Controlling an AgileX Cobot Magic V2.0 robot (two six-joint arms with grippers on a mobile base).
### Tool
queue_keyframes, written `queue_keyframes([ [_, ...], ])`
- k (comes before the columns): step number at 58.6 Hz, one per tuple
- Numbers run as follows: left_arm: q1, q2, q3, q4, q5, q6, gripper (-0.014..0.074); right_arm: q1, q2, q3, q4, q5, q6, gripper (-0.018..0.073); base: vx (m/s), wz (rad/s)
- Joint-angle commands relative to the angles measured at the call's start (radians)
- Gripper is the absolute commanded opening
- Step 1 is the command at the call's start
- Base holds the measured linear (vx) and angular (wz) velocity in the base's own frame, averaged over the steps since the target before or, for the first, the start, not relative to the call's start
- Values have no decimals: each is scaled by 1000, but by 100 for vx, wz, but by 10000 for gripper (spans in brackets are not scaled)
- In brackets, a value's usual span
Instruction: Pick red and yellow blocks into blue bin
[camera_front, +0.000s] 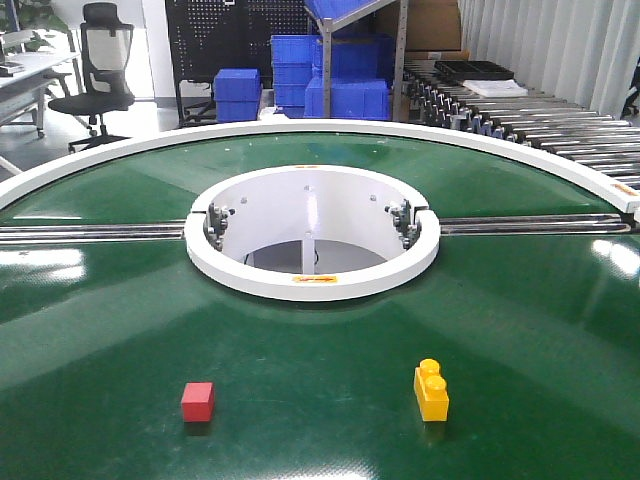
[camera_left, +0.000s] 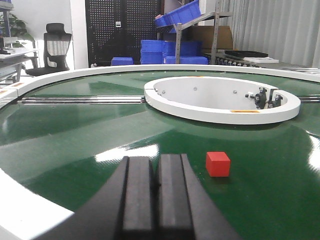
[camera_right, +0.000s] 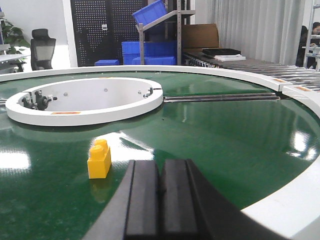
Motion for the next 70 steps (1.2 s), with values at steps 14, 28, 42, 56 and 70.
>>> queue_keyframes([
  [14, 0, -16, -17, -5, -84, -8, 2, 1, -11, 6, -10, -85, -8, -11, 0, 0],
  [28, 0, -16, -17, -5, -84, -8, 2, 1, -11, 6, -10, -85, -8, -11, 0, 0],
  [42, 0, -16, -27, -5, -198, -7, 2, 1, -11, -3, -36, -238, -28, -11, 0, 0],
  [56, 0, -14, -287, -5, -98, -8, 2, 1, 37, -261, -45, -142, -27, -11, 0, 0],
  [70, 0, 138, -621, -4, 251, -6, 2, 1, 280, -596, -47, 215, -81, -11, 0, 0],
])
